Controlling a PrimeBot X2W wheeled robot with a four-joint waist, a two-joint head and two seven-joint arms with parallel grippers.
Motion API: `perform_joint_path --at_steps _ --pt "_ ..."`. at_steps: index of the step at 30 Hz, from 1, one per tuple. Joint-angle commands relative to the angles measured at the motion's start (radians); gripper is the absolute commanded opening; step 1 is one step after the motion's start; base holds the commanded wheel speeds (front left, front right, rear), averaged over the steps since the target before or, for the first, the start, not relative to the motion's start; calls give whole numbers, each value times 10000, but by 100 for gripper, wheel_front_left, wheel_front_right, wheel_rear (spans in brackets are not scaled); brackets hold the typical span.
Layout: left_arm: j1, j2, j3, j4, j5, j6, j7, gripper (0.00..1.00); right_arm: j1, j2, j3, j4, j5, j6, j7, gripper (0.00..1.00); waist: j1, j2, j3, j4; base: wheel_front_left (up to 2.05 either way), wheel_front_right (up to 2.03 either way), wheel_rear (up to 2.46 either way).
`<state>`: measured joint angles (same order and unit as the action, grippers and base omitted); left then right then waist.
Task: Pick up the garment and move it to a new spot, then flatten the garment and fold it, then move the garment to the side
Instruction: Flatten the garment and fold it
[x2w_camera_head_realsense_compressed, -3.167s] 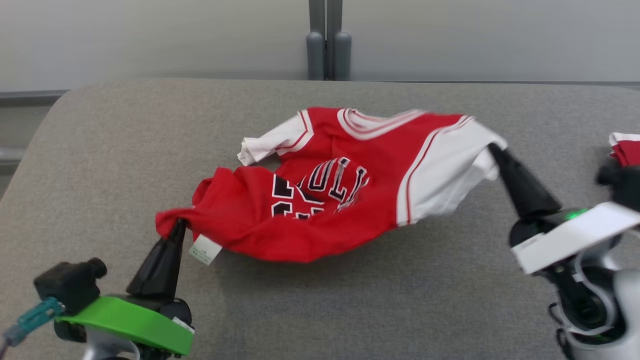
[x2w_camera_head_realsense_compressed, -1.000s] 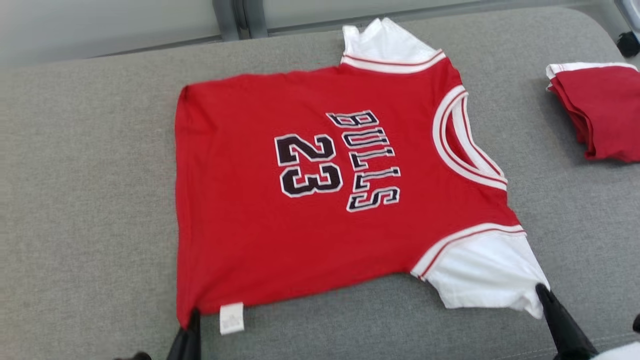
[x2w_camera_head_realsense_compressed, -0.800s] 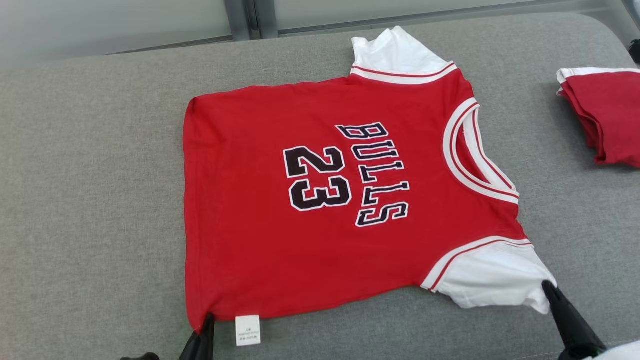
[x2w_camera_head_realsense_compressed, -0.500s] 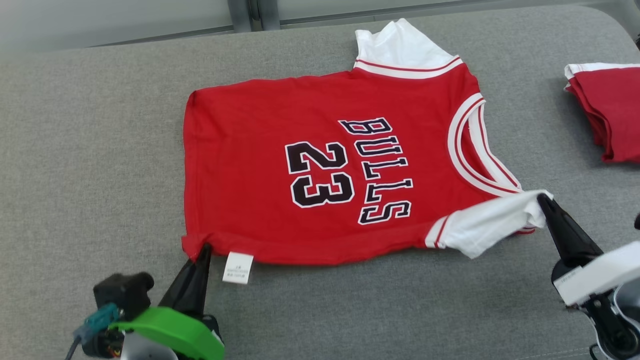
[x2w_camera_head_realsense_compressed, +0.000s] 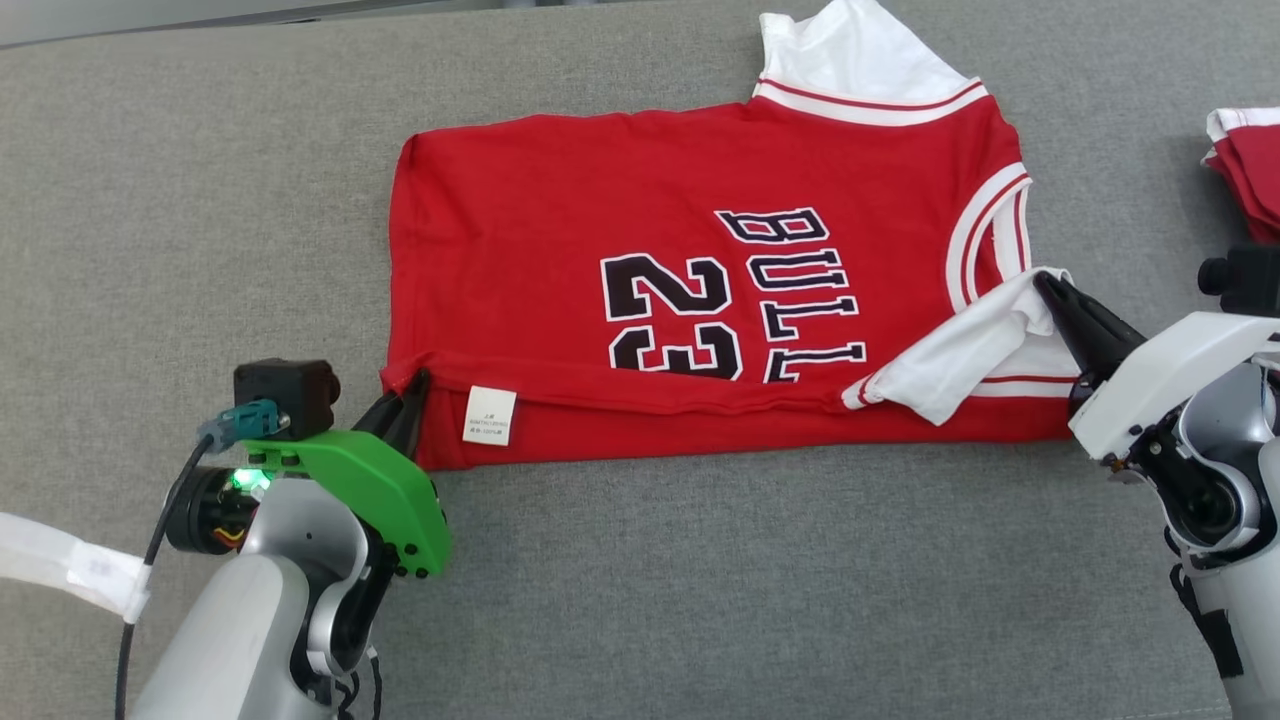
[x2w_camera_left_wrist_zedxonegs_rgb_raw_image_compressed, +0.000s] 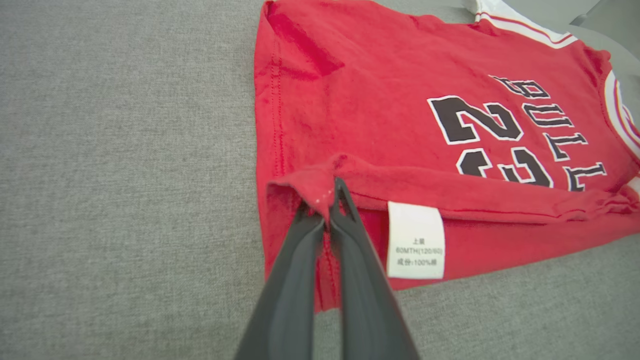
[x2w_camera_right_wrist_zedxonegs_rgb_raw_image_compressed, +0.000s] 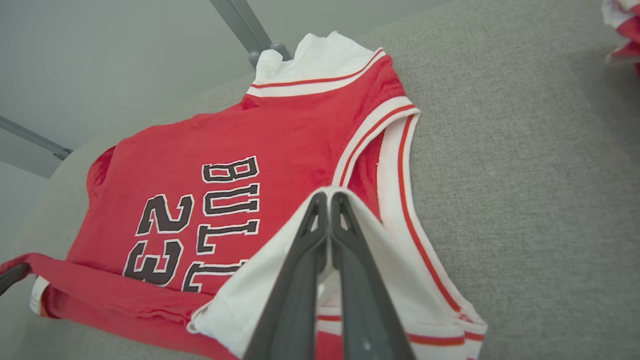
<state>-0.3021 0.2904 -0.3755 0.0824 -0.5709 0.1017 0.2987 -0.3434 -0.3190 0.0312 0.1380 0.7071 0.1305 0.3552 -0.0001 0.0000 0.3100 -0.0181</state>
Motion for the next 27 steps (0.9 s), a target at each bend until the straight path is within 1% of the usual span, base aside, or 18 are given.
perform_joint_path --at_steps 1,5,6,7,8,11,14,18,21,23,24,27 --pt "-316 -25 -3 155 4 -32 71 0 -255 -61 44 174 -69 2 34 0 1 0 59 40 0 0 0" --pt "-653 -55 -131 611 -24 -91 363 0 -719 -87 235 710 18 2 185 0 1 0 146 57 0 0 0" --pt "-731 -69 -135 686 -36 -81 368 26 -825 -70 314 835 122 2 296 30 1 0 168 54 0 0 0" --pt "-776 -86 -131 729 -49 -69 348 47 -929 -91 380 889 176 2 361 91 1 0 190 50 0 0 0" --pt "-785 -95 -138 813 -79 -33 423 100 -1062 -154 420 959 218 2 364 100 1 0 213 47 0 0 0" --pt "-693 -61 -87 926 -164 36 504 100 -1397 -136 120 1128 135 2 -198 100 1 0 230 25 0 0 0" --pt "-454 175 85 1024 -42 254 391 100 -1545 -23 -224 1350 -74 2 -718 100 1 0 152 -37 0 0 0" --pt "2 242 362 772 -210 510 137 100 -1057 -190 -275 1134 -151 2 -921 100 1 0 -47 -93 0 0 0" --pt "551 274 470 248 -327 636 -8 100 -298 -587 -44 541 -230 2 -710 100 1 0 -134 -158 0 0 0" --pt "960 241 453 -188 -443 669 89 100 380 -1000 172 158 -472 1 -494 100 1 0 -110 -197 0 0 0" --pt "1145 314 408 -429 -456 679 149 100 751 -1227 333 -32 -606 2 -349 100 1 0 -43 -217 0 0 0" --pt "1497 385 365 -817 -516 741 289 100 1396 -1585 562 -312 -785 2 -48 100 1 0 156 -254 0 0 0"
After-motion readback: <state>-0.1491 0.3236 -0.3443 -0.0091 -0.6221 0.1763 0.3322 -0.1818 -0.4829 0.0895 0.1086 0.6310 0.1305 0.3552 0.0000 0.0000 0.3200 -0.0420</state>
